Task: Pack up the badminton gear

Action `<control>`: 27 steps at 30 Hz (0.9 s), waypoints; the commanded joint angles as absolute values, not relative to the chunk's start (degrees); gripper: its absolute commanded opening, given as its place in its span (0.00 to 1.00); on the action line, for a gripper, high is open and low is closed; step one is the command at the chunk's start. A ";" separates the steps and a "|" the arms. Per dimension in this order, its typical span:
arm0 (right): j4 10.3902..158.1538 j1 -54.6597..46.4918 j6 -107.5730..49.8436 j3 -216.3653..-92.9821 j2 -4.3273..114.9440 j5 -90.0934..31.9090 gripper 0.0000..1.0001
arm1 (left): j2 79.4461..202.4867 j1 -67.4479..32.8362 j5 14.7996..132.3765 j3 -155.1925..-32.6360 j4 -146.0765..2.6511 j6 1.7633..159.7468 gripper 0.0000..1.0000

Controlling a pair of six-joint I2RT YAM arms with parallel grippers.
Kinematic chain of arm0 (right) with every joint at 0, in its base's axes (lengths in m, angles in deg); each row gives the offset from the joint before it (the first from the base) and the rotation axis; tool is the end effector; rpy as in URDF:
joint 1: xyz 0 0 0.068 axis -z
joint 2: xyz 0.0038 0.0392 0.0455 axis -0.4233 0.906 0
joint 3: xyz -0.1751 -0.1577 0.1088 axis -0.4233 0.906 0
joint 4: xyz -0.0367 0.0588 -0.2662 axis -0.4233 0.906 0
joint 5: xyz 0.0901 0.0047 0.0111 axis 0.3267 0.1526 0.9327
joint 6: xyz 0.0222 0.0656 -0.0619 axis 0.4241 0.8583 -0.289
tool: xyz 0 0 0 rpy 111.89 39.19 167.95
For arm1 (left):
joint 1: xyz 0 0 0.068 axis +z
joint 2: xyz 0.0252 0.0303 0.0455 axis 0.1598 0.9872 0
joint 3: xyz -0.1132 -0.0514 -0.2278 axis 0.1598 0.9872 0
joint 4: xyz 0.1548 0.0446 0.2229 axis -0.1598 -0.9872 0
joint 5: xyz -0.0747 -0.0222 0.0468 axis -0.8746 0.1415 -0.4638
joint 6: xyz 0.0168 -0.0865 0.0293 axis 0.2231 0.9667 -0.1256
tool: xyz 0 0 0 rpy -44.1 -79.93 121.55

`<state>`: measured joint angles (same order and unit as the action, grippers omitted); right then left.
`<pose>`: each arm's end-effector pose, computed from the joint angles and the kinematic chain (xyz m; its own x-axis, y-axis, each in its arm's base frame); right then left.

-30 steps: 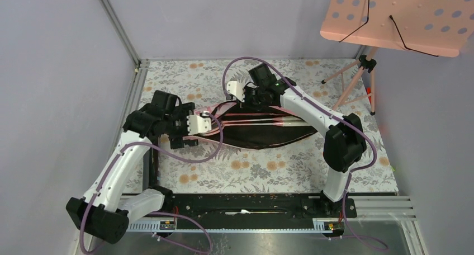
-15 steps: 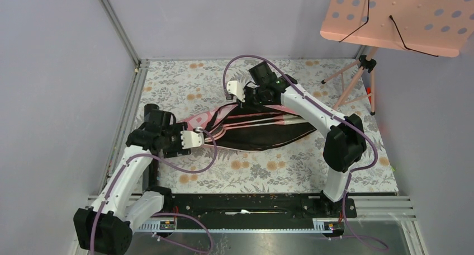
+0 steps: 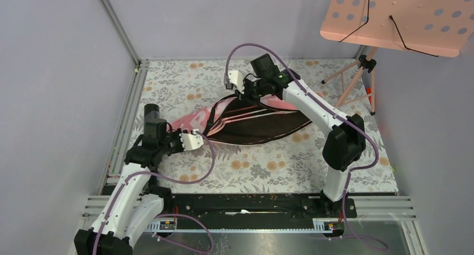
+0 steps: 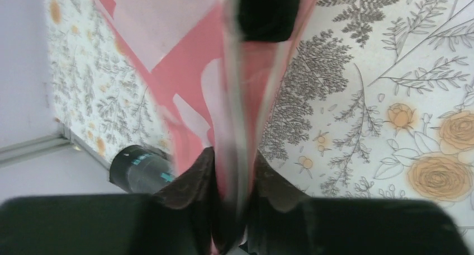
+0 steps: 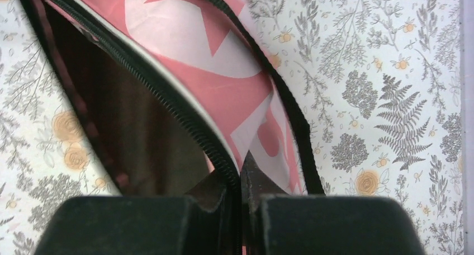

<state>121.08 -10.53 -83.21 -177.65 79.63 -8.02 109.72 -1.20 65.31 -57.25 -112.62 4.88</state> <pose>0.3482 0.2985 0.2810 0.2002 -0.6522 -0.7311 -0.9519 0.0472 -0.3027 0.2025 -0.0613 0.1945 0.0122 0.8759 -0.4823 0.8101 0.2741 0.5183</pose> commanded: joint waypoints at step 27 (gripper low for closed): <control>78.25 -26.72 -32.93 -141.34 55.23 -52.24 1.00 | 105.06 -1.31 53.71 -64.66 -117.88 29.80 0.00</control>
